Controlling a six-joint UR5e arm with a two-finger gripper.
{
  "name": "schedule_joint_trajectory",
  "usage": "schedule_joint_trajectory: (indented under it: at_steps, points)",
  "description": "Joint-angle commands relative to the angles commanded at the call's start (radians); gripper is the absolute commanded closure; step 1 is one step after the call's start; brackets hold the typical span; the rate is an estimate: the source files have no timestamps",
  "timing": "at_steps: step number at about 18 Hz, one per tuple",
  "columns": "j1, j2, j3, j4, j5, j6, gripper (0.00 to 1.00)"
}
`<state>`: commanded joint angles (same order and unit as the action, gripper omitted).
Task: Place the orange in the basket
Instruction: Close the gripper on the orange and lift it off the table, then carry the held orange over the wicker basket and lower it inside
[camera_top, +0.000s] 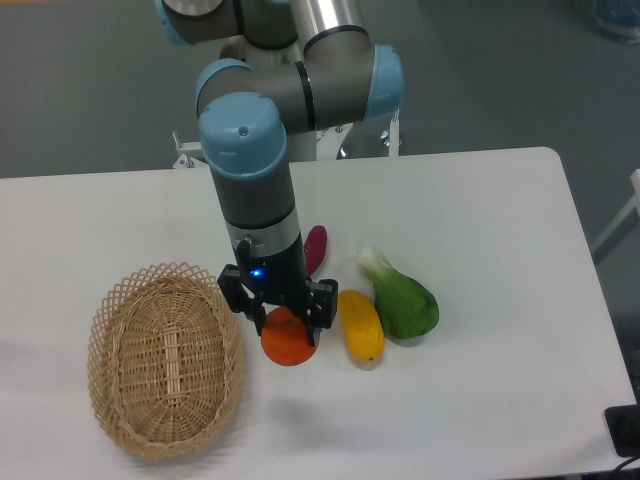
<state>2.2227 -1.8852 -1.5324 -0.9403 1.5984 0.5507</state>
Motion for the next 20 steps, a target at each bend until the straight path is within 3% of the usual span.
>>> schedule_joint_trajectory:
  at_steps: [11,15,20]
  points:
    - [-0.003,0.005,0.002,-0.002,-0.003,-0.006,0.30]
    - [-0.035,-0.002,-0.002,0.000,-0.002,-0.098,0.30]
    - [-0.115,-0.049,-0.002,0.018,0.009,-0.228,0.30]
